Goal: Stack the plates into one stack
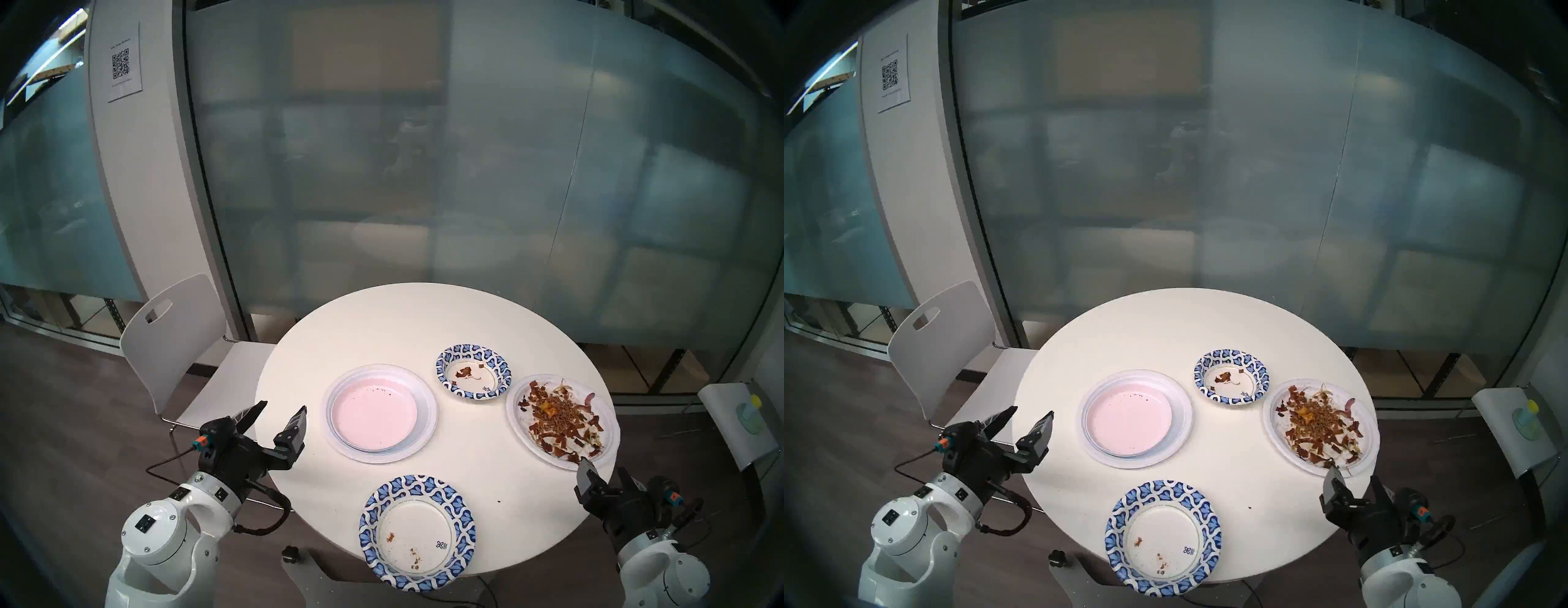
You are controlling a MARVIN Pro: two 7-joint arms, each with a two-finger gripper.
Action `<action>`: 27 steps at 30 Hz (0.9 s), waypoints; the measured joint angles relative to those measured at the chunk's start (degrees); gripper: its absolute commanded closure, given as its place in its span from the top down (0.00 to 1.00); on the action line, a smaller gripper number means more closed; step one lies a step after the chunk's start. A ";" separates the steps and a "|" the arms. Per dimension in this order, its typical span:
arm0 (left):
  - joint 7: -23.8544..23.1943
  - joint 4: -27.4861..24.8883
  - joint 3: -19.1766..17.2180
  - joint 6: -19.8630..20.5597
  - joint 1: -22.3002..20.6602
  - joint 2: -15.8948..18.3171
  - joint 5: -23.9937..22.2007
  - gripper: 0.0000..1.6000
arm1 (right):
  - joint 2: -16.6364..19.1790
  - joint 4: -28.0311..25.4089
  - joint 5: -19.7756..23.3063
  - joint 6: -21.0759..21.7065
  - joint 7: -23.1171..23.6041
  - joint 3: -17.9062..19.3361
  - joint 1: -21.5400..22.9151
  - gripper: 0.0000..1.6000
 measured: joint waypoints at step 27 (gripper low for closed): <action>-0.32 -0.02 -0.13 0.00 -0.03 -0.40 0.42 1.00 | 2.93 4.95 2.83 1.98 1.97 8.75 3.92 0.94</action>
